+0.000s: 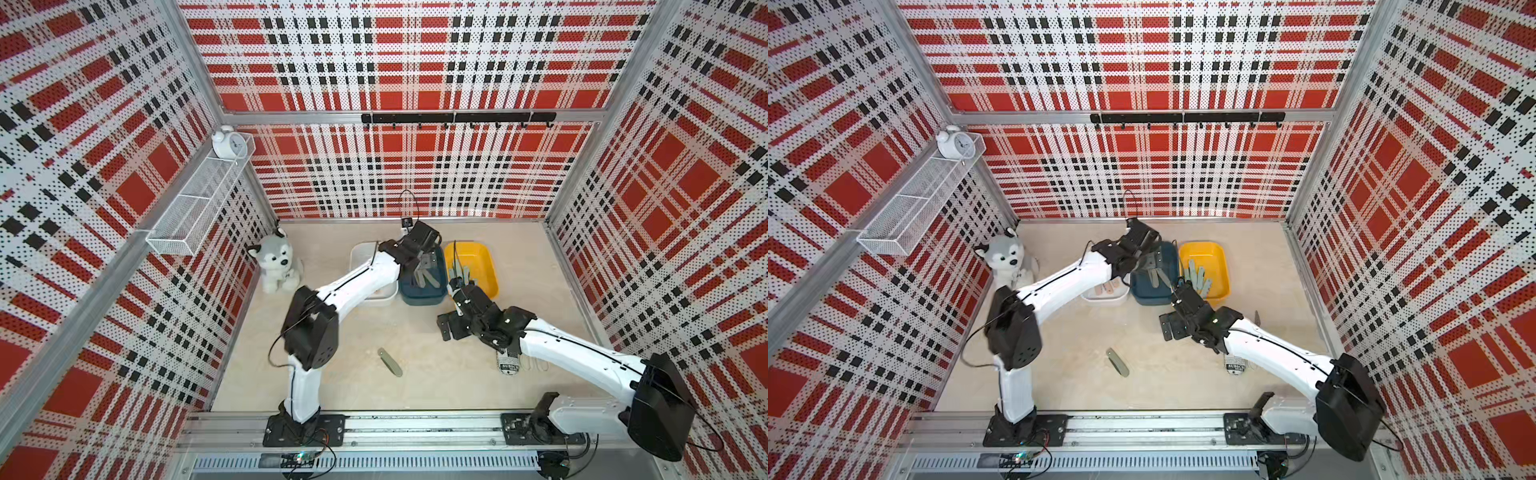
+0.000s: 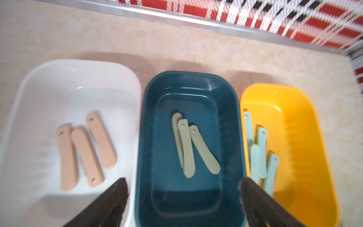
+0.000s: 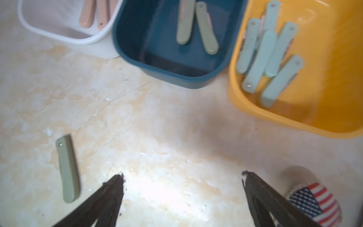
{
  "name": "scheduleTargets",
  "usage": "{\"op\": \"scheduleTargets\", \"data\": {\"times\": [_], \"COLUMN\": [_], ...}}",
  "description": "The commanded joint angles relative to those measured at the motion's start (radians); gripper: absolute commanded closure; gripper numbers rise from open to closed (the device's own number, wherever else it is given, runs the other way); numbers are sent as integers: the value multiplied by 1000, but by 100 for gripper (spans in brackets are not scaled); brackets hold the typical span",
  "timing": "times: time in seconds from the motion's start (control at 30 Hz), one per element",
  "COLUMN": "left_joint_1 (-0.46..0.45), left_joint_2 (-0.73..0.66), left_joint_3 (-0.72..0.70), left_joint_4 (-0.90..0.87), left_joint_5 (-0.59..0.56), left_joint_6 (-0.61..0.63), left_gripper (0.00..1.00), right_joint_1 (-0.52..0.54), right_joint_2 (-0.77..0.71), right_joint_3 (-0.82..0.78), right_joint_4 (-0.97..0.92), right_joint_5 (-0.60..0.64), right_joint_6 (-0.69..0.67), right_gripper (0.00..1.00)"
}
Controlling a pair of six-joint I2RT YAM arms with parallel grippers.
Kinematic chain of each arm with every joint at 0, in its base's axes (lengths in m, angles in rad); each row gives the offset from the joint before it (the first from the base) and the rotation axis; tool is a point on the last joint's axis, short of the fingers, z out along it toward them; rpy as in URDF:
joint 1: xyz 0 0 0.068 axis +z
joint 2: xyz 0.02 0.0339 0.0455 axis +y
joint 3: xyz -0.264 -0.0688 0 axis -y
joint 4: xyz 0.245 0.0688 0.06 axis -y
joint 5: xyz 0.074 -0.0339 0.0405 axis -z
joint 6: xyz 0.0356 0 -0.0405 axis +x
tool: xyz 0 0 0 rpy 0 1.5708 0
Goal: Place the fruit knives into the storage box by color
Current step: Place the fruit knife in the storage box, then pick up the fruit knife from the center of the board.
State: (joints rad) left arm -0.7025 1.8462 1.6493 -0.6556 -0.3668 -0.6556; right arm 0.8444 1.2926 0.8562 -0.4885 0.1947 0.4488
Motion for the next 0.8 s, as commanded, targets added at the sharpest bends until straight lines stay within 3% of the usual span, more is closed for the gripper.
{"op": "scheduleTargets", "data": {"times": [0.0,0.23,0.43,0.63,0.77], "left_joint_1": [43,245,401,417,416], "left_joint_2": [-170,-479,-619,-619,-607], "left_joint_3": [-192,-540,-682,-705,-716], "left_joint_4": [33,34,34,42,59], "left_joint_5": [-8,54,105,127,141], "left_joint_6": [-19,0,40,53,51], "left_gripper": [2,2,2,2,2], "right_joint_1": [95,301,373,404,424], "right_joint_2": [89,332,467,533,559], "right_joint_3": [50,194,272,309,337], "right_joint_4": [86,101,89,52,15], "right_joint_5": [-5,-13,-42,-43,-20], "right_joint_6": [36,34,44,54,56], "right_gripper": [0,10,28,37,38]}}
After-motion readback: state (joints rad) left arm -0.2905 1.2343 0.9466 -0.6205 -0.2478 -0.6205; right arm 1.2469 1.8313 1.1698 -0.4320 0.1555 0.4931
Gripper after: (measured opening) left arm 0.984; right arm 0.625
